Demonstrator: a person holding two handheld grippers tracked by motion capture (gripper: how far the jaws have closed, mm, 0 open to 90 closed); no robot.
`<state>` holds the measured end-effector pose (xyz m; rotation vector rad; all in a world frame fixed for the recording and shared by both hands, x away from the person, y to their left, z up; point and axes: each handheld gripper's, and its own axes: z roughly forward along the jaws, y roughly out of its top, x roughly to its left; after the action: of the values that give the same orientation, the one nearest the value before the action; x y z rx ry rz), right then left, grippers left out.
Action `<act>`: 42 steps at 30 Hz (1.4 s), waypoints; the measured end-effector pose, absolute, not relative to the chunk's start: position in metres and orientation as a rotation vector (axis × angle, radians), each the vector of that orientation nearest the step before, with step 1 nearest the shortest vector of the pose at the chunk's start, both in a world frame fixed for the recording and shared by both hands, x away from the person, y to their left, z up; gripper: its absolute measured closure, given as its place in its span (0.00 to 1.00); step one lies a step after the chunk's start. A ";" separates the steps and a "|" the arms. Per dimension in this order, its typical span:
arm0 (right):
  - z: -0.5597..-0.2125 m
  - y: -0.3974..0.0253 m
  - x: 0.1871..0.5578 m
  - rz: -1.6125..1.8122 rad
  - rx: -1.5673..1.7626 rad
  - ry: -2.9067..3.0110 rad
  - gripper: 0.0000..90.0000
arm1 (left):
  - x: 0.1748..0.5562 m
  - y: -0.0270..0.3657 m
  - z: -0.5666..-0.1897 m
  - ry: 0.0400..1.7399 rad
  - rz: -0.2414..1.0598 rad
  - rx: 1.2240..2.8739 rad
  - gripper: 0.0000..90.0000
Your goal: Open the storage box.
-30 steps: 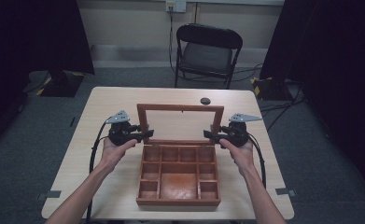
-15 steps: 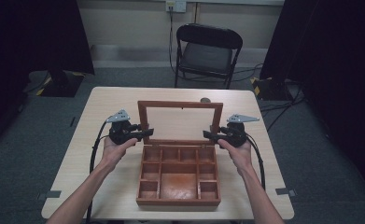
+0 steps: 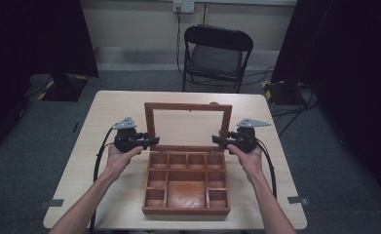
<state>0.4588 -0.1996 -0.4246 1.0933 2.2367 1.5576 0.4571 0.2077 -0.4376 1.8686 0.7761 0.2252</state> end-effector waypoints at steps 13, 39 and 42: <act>-0.425 -0.196 0.467 1.537 1.108 2.224 0.56 | 0.464 0.206 -0.439 0.807 0.204 1.847 0.70; -0.433 -0.193 0.480 1.556 1.169 2.185 0.52 | 0.478 0.202 -0.441 0.857 0.180 1.826 0.65; -0.434 -0.192 0.481 1.554 1.176 2.183 0.50 | 0.479 0.201 -0.441 0.866 0.188 1.820 0.64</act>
<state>0.4811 -0.1920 -0.4342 1.1761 2.1835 1.5542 0.4787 0.2012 -0.4406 1.8199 0.8663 0.1881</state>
